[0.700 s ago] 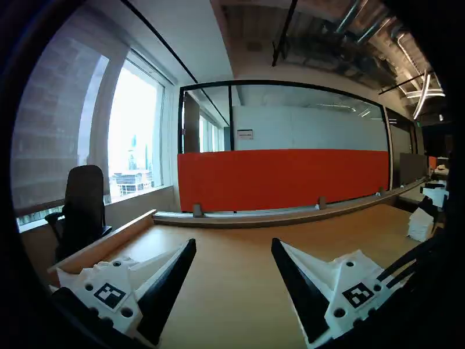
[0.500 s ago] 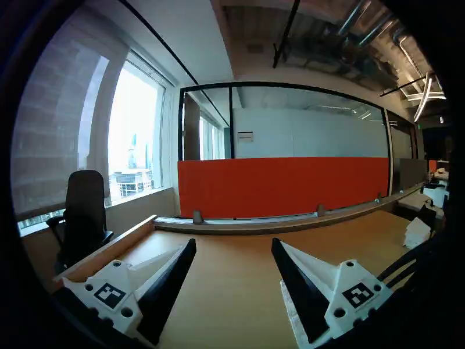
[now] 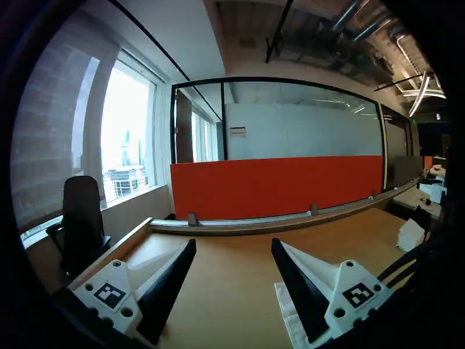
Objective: Fold towel
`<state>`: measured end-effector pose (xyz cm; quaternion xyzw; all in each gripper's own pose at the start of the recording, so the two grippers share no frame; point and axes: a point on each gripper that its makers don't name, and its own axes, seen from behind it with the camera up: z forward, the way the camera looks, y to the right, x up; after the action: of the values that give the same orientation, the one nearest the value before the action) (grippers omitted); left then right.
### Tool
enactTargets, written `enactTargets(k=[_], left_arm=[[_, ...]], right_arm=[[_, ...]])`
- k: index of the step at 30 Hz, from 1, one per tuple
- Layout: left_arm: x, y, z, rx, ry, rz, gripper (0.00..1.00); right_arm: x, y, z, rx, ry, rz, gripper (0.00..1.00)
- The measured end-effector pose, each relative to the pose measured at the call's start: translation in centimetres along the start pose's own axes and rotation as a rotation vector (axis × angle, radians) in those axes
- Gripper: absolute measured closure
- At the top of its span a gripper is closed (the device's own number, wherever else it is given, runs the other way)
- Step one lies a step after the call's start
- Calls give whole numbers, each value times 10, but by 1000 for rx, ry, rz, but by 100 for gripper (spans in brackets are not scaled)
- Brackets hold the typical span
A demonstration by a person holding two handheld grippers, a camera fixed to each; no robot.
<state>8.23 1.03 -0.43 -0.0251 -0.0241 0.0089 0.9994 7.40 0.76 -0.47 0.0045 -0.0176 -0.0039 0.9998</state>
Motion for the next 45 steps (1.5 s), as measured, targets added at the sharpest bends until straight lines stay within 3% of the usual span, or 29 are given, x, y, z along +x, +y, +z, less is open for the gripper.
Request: enactTargets(k=[12,24,29,38,45], left_arm=[[-2,11,0,-92,-89,46,4],[-24,46,-10,-275,-201,125,4],[-39,56,-14,-335,-247,153,4],[-66,69,-19,-391,-307,160,4],[-98,87,-27,-434,-352,165,4]], right_arm=[[0,-44,0,169,-87,-88,0],[-25,-85,-13,383,-208,-203,0],[-35,-92,-15,419,-246,-230,0],[-60,-104,-21,475,-308,-230,0],[-87,-109,-27,497,-350,-231,0]])
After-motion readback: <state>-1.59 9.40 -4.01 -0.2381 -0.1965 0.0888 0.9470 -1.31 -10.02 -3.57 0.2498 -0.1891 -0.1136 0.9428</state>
